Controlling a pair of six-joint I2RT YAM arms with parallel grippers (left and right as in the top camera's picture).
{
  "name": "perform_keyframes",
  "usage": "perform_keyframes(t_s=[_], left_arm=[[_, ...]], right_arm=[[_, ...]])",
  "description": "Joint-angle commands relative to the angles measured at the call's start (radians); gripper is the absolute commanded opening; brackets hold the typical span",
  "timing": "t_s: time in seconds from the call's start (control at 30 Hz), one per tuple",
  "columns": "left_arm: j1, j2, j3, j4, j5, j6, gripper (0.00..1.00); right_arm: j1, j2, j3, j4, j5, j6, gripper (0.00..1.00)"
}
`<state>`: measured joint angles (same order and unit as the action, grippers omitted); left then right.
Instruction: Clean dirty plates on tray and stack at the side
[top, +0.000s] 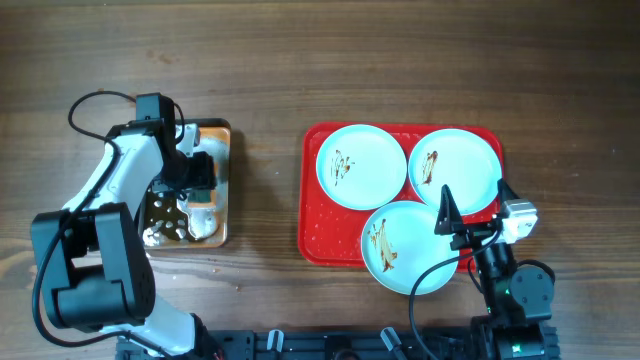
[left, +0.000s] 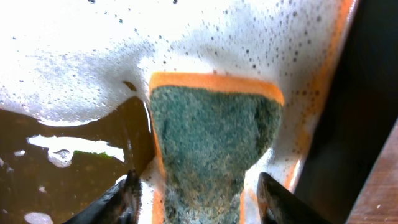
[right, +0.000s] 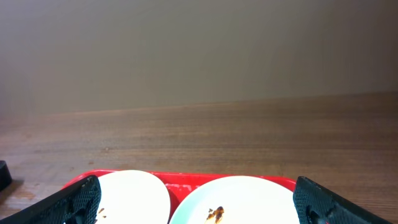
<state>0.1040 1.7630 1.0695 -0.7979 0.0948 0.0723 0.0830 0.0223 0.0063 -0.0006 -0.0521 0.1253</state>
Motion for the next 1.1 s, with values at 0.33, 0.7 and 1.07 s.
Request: perform_keyframes(t_s=[0.33,0.7,1.07], left_arm=[[0.005,0.067,-0.003,0.006,-0.006,0.001,0.04],[0.005,0.027,0.025,-0.025,0.002,-0.080,0.04],[0.006,-0.243,0.069,-0.060,-0.034,-0.080,0.04]], right_arm=[[0.004,-0.005,-0.001,0.003,-0.016,-0.018,1.00],[0.004,-0.005,-0.001,0.003,-0.016,-0.018,1.00],[0.004,-0.005,-0.001,0.003,-0.016,-0.018,1.00]])
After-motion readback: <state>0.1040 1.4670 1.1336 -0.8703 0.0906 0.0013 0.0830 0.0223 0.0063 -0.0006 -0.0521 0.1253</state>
